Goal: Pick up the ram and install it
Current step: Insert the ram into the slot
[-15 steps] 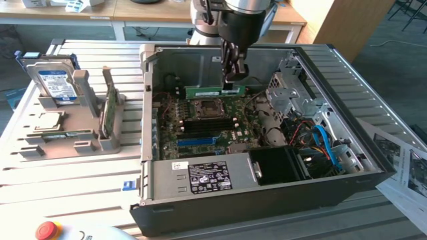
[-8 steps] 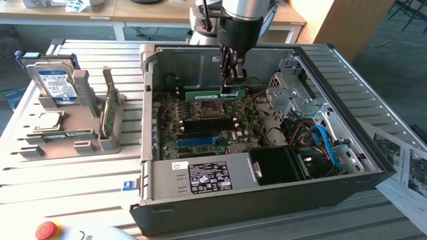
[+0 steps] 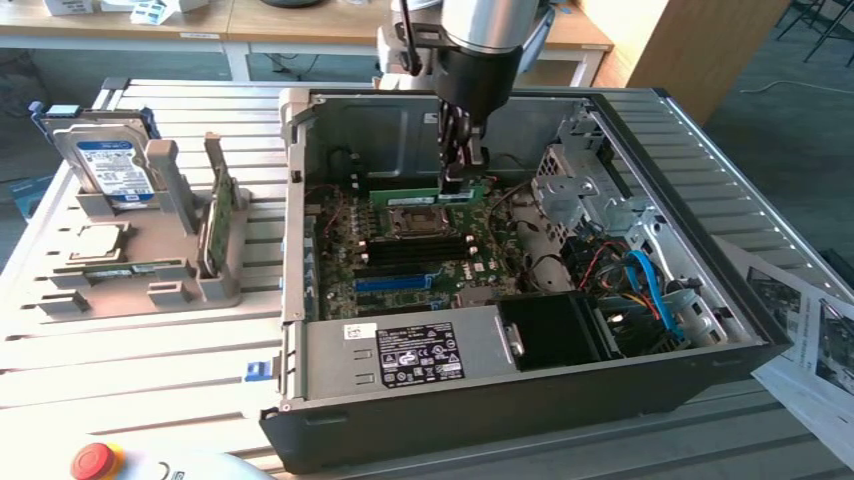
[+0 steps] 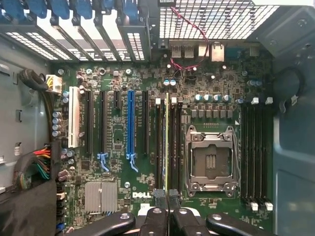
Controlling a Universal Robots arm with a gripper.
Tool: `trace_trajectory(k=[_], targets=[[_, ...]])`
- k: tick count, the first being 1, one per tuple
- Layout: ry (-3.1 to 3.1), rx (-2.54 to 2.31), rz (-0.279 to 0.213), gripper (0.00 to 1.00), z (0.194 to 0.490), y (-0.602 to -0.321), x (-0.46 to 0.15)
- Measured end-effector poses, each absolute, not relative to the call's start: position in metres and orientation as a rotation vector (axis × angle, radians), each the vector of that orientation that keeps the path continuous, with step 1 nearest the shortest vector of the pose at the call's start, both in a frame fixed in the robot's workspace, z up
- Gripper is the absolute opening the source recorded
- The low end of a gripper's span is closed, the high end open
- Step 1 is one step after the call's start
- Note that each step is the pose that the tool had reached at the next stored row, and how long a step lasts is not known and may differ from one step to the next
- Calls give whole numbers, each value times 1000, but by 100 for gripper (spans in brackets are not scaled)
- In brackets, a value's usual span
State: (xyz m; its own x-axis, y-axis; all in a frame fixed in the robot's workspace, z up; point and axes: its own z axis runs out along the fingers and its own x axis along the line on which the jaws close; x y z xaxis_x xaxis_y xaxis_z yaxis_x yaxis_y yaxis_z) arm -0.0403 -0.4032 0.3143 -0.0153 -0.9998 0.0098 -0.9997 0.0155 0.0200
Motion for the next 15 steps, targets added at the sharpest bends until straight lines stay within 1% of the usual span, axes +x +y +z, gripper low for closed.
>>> trace_trajectory(k=[15], targets=[[-2224,2190,-12,12,293,-403,-43]])
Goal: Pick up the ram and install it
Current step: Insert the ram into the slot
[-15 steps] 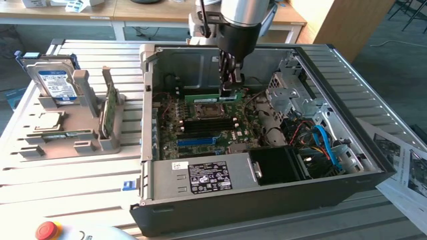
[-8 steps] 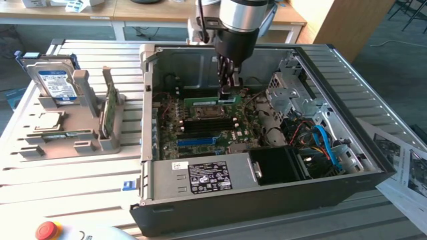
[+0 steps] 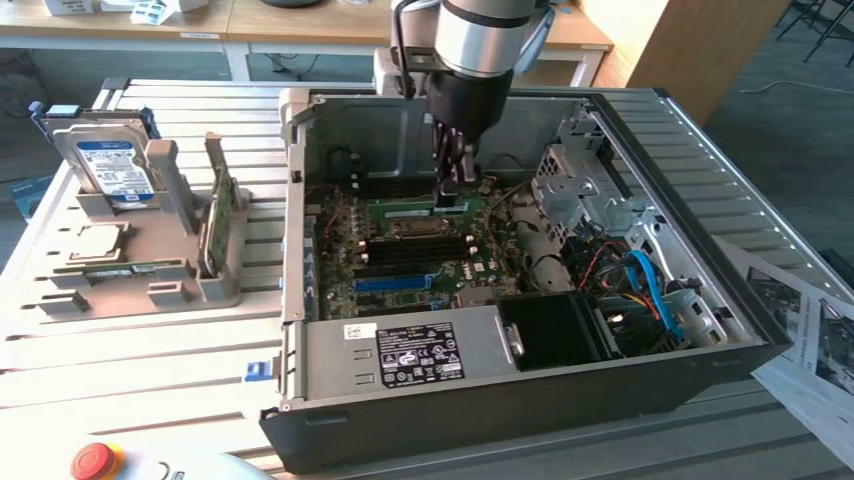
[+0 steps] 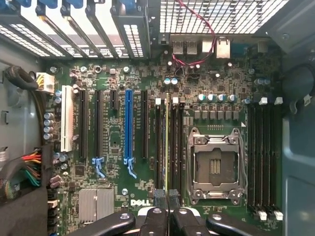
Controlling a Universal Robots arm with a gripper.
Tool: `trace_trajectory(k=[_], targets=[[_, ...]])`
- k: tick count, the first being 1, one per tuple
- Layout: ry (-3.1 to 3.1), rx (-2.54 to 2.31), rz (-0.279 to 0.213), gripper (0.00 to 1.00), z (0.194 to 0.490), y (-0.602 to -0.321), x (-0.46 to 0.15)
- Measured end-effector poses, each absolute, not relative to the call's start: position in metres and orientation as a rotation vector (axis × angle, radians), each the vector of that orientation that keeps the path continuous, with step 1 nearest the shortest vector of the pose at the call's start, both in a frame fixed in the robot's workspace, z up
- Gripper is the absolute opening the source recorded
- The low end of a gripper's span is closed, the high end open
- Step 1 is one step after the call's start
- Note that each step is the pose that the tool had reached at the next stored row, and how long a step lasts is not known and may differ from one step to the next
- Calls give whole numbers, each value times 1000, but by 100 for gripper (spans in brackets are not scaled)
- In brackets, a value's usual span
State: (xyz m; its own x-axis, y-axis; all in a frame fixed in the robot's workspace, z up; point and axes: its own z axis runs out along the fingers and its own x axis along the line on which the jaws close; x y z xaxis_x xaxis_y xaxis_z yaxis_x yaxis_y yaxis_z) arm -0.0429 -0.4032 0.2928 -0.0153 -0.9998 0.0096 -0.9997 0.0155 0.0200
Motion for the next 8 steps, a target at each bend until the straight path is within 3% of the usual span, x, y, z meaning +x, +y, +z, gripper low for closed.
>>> trace_trajectory(k=[8], targets=[[-2224,2189,-12,12,282,-403,-44]])
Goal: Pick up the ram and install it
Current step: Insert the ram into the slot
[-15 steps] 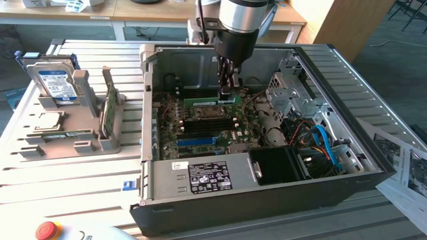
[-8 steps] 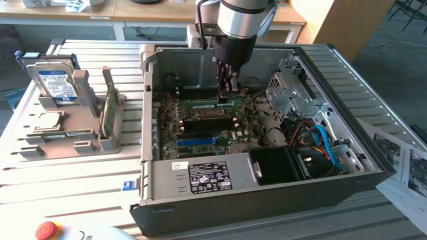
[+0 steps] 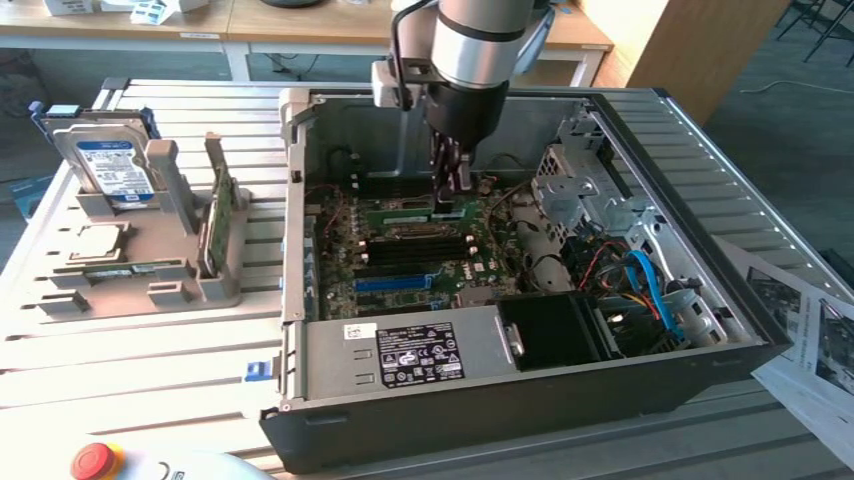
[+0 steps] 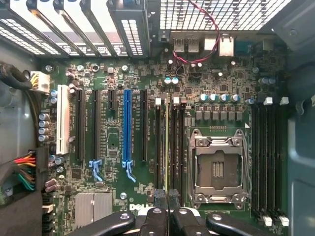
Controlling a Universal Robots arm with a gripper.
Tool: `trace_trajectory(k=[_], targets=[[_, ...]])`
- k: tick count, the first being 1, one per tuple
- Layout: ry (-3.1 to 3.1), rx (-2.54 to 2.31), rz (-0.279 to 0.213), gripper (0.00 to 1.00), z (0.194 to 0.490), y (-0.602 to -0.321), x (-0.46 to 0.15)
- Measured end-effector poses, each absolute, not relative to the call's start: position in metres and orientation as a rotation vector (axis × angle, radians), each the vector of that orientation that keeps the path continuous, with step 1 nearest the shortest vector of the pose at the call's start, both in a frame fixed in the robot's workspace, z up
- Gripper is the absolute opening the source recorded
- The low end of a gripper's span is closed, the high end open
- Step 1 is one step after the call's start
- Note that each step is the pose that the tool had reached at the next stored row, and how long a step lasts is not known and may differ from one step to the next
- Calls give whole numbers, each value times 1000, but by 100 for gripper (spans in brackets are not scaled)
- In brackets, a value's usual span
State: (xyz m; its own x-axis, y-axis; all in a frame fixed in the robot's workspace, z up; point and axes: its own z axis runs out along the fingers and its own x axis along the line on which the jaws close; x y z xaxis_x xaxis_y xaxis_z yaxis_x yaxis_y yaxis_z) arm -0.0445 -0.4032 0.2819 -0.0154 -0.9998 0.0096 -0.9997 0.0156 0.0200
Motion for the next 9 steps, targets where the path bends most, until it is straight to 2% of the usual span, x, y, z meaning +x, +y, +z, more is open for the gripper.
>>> trace_trajectory(k=[9], targets=[[-2224,2189,-12,12,271,-403,-46]])
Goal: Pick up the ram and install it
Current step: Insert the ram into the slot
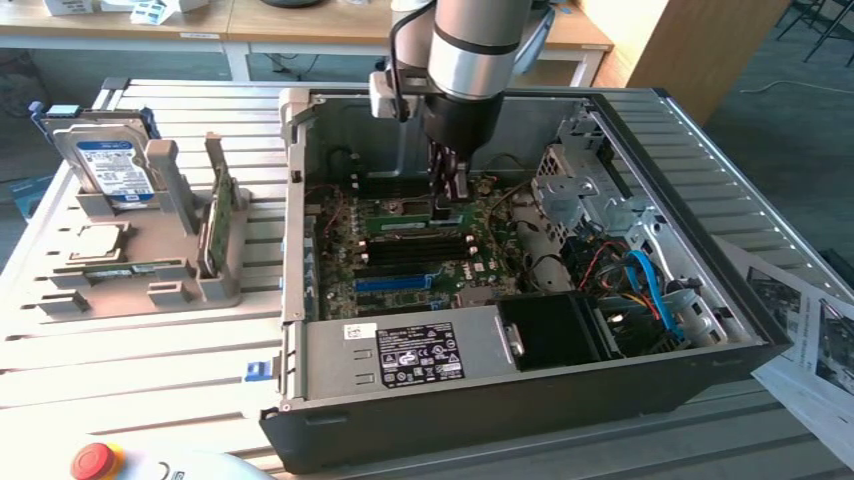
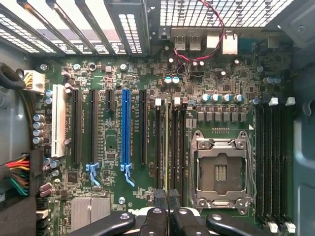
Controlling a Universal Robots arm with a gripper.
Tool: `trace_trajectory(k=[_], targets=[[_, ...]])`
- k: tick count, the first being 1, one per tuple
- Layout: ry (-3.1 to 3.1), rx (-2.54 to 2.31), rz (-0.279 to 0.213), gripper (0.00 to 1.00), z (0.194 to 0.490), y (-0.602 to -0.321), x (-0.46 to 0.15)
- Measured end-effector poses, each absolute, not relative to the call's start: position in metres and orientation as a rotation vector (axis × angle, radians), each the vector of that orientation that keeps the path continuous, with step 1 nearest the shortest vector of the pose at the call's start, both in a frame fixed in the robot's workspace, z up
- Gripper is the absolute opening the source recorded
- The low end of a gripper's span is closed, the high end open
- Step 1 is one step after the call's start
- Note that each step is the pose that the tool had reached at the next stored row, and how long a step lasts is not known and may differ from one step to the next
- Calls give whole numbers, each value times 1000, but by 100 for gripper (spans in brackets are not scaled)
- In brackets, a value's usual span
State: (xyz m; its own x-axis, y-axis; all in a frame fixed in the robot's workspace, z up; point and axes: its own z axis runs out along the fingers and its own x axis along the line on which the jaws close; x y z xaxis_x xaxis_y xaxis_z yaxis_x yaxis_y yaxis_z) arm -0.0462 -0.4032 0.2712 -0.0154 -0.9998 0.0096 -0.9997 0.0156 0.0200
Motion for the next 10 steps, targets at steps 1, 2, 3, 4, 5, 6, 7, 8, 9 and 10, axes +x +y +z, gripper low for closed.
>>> trace_trajectory(k=[1,2,3,4,5,6,7,8,9,10], targets=[[-2224,2190,-12,12,270,-403,-46],[-2224,2190,-12,12,270,-403,-46],[-2224,2190,-12,12,269,-403,-47],[-2224,2190,-12,12,268,-403,-47],[-2224,2189,-12,12,268,-403,-47],[-2223,2189,-12,12,268,-403,-47],[-2223,2189,-12,12,268,-403,-47],[-2223,2189,-12,12,268,-403,-47],[-2224,2190,-12,12,268,-403,-47],[-2224,2190,-12,12,268,-403,-47]])
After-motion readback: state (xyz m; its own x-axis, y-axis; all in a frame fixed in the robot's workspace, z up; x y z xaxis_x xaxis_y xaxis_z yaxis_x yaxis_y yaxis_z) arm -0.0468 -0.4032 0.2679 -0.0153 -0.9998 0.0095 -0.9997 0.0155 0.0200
